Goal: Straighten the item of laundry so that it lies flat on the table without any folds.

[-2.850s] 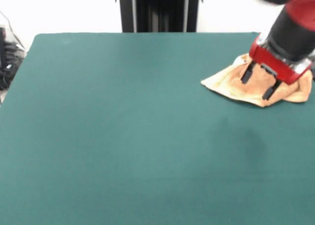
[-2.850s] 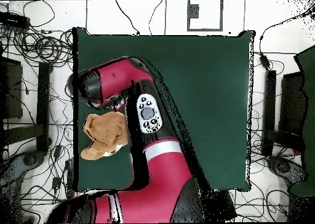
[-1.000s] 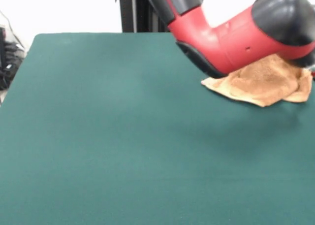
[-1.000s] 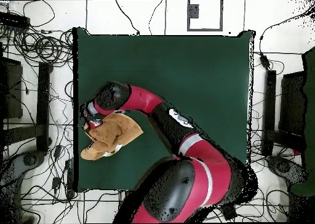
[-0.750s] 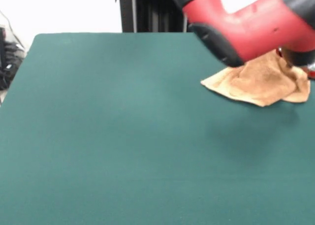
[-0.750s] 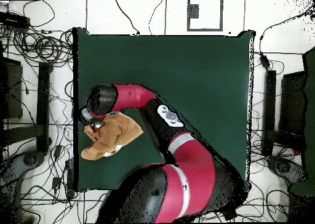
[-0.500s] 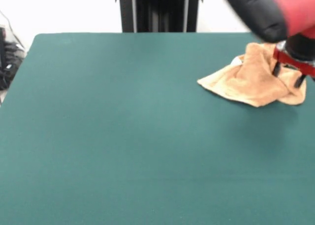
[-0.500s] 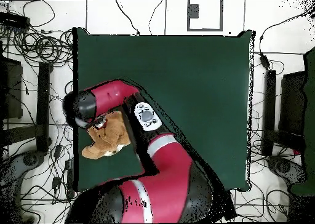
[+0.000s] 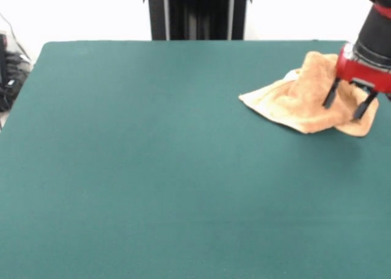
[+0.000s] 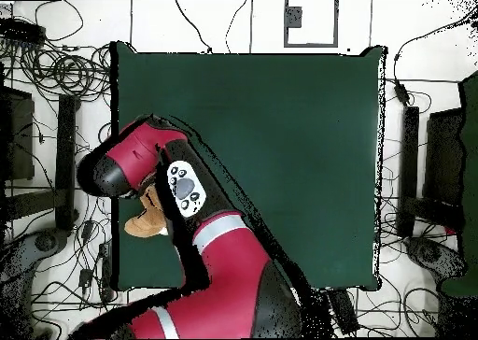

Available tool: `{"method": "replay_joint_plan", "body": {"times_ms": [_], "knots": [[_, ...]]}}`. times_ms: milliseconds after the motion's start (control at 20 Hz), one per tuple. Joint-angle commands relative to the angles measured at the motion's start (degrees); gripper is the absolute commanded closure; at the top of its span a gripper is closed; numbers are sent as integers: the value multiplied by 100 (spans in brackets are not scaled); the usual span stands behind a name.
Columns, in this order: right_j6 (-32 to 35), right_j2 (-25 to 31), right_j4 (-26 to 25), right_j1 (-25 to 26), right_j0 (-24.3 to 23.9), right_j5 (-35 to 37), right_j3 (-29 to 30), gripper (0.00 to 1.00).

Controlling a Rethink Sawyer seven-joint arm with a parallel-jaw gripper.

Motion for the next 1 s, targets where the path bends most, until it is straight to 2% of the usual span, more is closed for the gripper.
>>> {"method": "replay_joint_plan", "body": {"times_ms": [50, 250, 350, 400, 450, 500, 550, 600, 800, 1000], "knots": [[-2399, -119, -764, 241, -270, -140, -80, 0], [-2848, 116, -743, 532, -522, 53, -556, 0], [-2722, 250, -412, 747, -792, 18, -528, 0], [-2253, 419, 240, 953, -1110, -44, -292, 0], [-2126, 515, 518, 1057, -1250, -74, -210, 0], [-1639, 769, 1268, 1273, -1596, -187, 100, 0], [-1462, 969, 1723, 1435, -1803, -278, 289, 0], [-1128, 1322, 2459, 1691, -2126, -421, 609, 0], [-422, 1970, 3930, 1924, -2574, -618, 1361, 0], [-284, 2269, 4618, 1803, -2753, -707, 1840, 0]]}}
